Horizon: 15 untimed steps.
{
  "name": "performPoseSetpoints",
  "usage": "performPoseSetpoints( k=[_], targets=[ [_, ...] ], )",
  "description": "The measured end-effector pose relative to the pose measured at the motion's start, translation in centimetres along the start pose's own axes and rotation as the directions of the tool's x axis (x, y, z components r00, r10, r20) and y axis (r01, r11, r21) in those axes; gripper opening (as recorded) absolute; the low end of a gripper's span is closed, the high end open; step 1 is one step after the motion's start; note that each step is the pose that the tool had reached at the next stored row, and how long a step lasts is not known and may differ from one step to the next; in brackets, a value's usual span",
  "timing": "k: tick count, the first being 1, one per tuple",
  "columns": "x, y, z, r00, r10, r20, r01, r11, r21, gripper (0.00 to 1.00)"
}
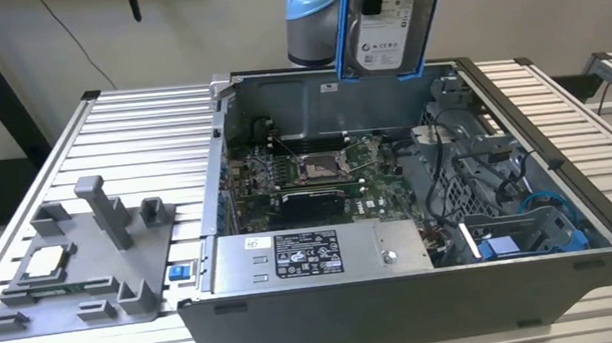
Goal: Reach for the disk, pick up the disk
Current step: 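Pick up the disk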
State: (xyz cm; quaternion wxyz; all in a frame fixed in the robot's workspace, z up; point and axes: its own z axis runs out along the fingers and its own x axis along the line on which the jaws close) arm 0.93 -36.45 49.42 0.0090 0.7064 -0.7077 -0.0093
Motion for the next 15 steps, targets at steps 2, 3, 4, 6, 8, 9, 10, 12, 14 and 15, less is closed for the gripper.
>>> performPoseSetpoints(
  k=[2, 3, 4, 6, 8, 9, 10, 12, 14, 15],
  targets=[
    [0.02, -0.55, 0.01, 1.0000, 0.000, 0.0003, 0.000, 1.0000, 0.0000, 0.00],
    [0.03, -0.89, 0.00, 1.0000, 0.000, 0.0002, 0.000, 1.0000, 0.0000, 0.00],
    [0.04, -1.21, -0.01, 1.0000, 0.000, 0.0001, 0.000, 1.0000, -0.0001, 0.00],
    [0.07, -1.88, -0.02, 1.0000, 0.000, 0.0001, 0.000, 1.0000, -0.0003, 0.00],
    [0.10, -2.65, -0.03, 1.0000, 0.000, 0.0001, 0.000, 1.0000, -0.0006, 0.00],
    [0.11, -3.07, -0.04, 1.0000, 0.000, 0.0001, 0.000, 1.0000, -0.0008, 0.00],
    [0.12, -3.47, -0.05, 1.0000, 0.000, 0.0001, 0.000, 1.0000, -0.0010, 0.00],
    [0.13, -4.29, -0.07, 1.0000, 0.000, 0.0001, 0.000, 1.0000, -0.0014, 0.00],
    [0.12, -5.19, -0.09, 1.0000, 0.000, 0.0000, 0.000, 1.0000, -0.0018, 0.00],
    [0.12, -5.62, -0.10, 1.0000, 0.000, 0.0001, 0.000, 1.0000, -0.0020, 0.00]
  ],
)
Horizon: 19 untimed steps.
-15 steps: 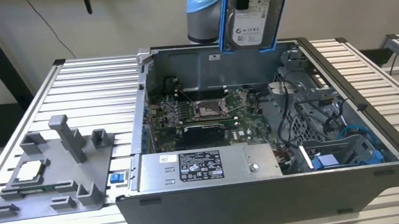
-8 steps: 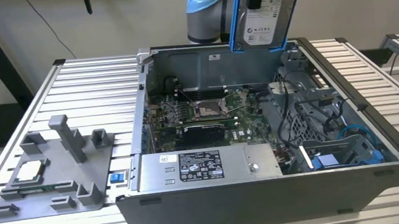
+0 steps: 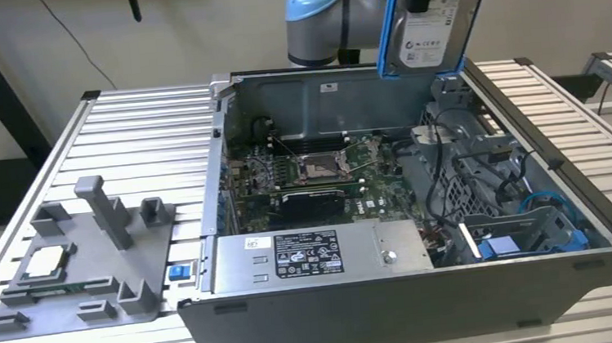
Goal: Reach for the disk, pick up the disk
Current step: 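Pick up the disk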
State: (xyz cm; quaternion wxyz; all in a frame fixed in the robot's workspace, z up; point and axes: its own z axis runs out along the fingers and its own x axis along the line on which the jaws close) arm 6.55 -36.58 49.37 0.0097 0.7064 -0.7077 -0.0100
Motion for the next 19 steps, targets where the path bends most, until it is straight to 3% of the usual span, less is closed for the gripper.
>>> performPoseSetpoints(
  k=[11, 19],
  targets=[
    [-0.01, -3.89, -0.11, 1.0000, 0.000, 0.0000, 0.000, 1.0000, -0.0023, 0.00],
    [0.00, -3.96, -0.11, 1.0000, 0.000, -0.0007, 0.000, 1.0000, -0.0025, 0.00]
  ],
)
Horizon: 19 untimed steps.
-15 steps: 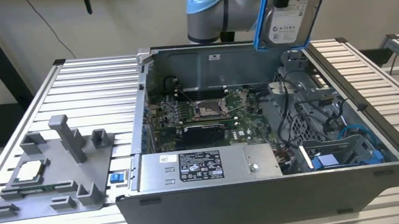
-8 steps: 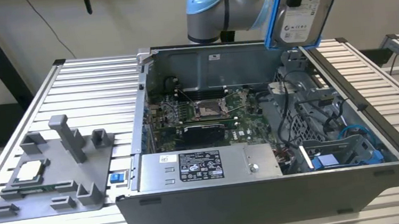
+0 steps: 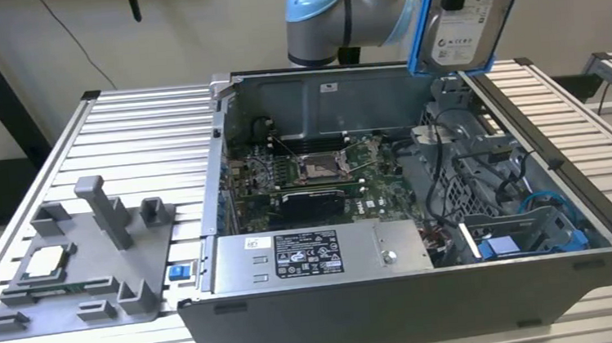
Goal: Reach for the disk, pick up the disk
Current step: 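Pick up the disk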
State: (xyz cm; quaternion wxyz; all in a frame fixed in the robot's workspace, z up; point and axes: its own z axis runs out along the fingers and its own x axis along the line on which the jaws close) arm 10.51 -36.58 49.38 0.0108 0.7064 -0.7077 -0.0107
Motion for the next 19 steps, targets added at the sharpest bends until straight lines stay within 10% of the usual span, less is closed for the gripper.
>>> performPoseSetpoints(
  k=[19],
  targets=[
    [4.57, -0.02, 0.23, 1.0000, 0.000, 0.0000, 0.000, 1.0000, 0.0000, 0.00]
  ],
)
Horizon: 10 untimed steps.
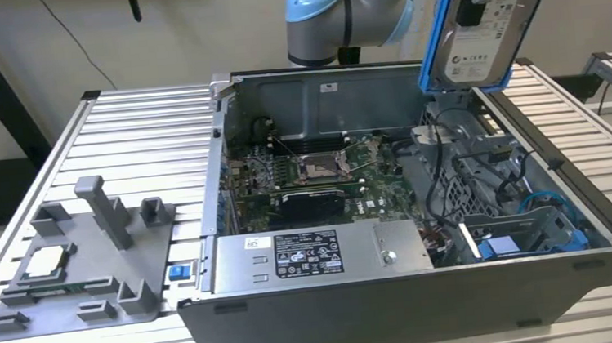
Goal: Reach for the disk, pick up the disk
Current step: 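Pick up the disk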
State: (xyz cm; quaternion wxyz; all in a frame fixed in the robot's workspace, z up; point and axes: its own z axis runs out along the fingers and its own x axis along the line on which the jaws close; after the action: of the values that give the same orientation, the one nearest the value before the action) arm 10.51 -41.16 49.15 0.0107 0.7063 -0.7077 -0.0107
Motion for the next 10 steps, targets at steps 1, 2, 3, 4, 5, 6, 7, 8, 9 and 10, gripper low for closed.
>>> performPoseSetpoints(
  k=[1, 2, 3, 4, 5, 6, 7, 8, 9, 10],
  targets=[
    [0.32, 0.00, 0.01, 1.0000, 0.000, 0.0000, 0.000, 1.0000, 0.0000, 0.00],
    [0.65, 0.00, 0.03, 1.0000, 0.000, 0.0000, 0.000, 1.0000, 0.0000, 0.00],
    [0.98, 0.00, 0.04, 1.0000, 0.000, 0.0000, 0.000, 1.0000, 0.0000, 0.00],
    [1.33, -0.01, 0.06, 1.0000, 0.000, 0.0000, 0.000, 1.0000, 0.0000, 0.00],
    [1.67, 0.00, 0.07, 1.0000, 0.000, 0.0001, 0.000, 1.0000, 0.0000, 0.00],
    [1.99, -0.01, 0.09, 1.0000, 0.000, 0.0000, 0.000, 1.0000, 0.0000, 0.00],
    [2.35, -0.01, 0.10, 1.0000, 0.000, 0.0000, 0.000, 1.0000, 0.0000, 0.00],
    [2.69, -0.01, 0.12, 1.0000, 0.000, 0.0001, 0.000, 1.0000, 0.0000, 0.00],
    [3.04, -0.01, 0.14, 1.0000, 0.000, 0.0001, 0.000, 1.0000, 0.0000, 0.00],
    [3.40, -0.01, 0.15, 1.0000, 0.001, 0.0000, -0.001, 1.0000, -0.0001, 0.00]
  ],
)
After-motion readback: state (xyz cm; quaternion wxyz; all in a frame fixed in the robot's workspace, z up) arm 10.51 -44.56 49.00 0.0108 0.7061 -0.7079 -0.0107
